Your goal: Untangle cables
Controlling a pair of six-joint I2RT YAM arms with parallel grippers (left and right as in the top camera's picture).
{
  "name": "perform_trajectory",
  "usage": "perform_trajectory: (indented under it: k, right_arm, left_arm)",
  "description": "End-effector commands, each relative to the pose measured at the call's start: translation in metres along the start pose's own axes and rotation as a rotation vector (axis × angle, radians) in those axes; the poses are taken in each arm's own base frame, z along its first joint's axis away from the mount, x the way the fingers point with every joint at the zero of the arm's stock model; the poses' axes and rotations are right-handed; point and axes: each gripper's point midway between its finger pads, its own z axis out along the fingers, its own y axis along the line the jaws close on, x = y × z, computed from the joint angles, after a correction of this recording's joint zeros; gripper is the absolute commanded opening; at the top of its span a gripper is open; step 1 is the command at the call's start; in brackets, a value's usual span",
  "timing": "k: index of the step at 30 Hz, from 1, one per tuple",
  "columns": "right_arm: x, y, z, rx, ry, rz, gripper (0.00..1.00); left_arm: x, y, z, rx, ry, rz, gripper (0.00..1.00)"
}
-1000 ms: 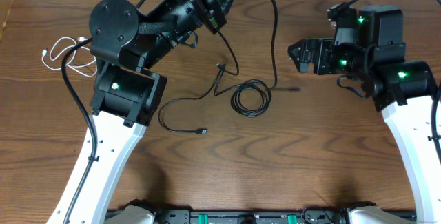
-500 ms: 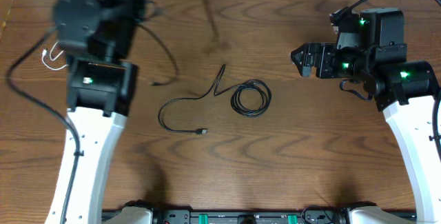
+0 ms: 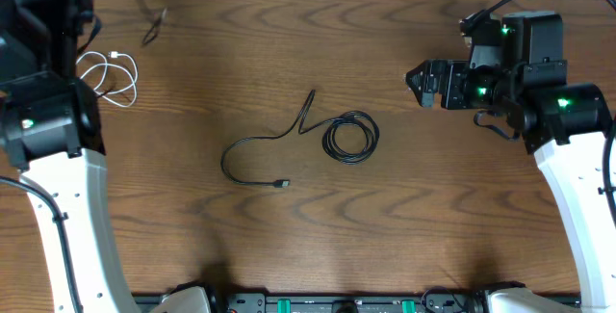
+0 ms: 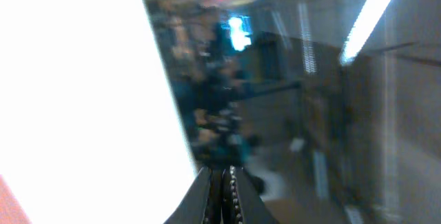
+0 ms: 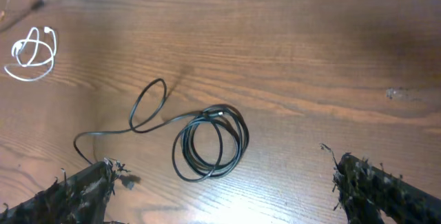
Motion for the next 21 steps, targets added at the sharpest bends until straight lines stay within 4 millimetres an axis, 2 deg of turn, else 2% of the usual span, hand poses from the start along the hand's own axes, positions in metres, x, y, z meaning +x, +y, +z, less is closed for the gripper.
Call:
perform_trajectory:
  k: [1,2,4,9,10,11,12,15,18,21]
  right_arm:
    - [0.002,-0.005,0.008,0.010,0.021,-0.001,0.99]
    - [0.003,-0.007,0.013,0.013,0.032,0.003,0.99]
    - [0.006,-0.008,0.020,0.014,0.053,0.006,0.99]
    - [0.011,-0.011,0.033,0.018,0.090,0.012,0.99]
    - [0.012,-0.012,0.035,0.019,0.096,0.014,0.99]
    - [0.014,-0.013,0.039,0.022,0.111,0.019,0.99]
    - [0.015,-0.014,0.040,0.023,0.115,0.020,0.99]
    - [0.017,-0.015,0.041,0.025,0.123,0.023,0.99]
    - [0.017,-0.015,0.041,0.025,0.124,0.019,0.99]
    - [0.017,-0.015,0.041,0.025,0.124,0.015,0.99]
  left_arm:
    - [-0.002,0.004,-0.004,-0.033,0.022,0.211,0.08]
    - [0.002,0.015,-0.005,-0.077,0.042,0.270,0.07]
    - [0.009,0.023,-0.006,-0.098,0.089,0.333,0.07]
    - [0.036,0.025,-0.010,-0.064,0.240,0.358,0.07]
    - [0.043,0.022,-0.012,-0.041,0.282,0.373,0.07]
    - [0.059,0.022,-0.017,-0.009,0.372,0.399,0.08]
    - [0.063,0.024,-0.019,-0.013,0.397,0.390,0.07]
    - [0.071,0.043,-0.026,-0.081,0.455,0.369,0.07]
    - [0.081,0.078,-0.040,-0.199,0.540,0.432,0.07]
    - [0.074,0.109,-0.052,-0.332,0.549,0.468,0.07]
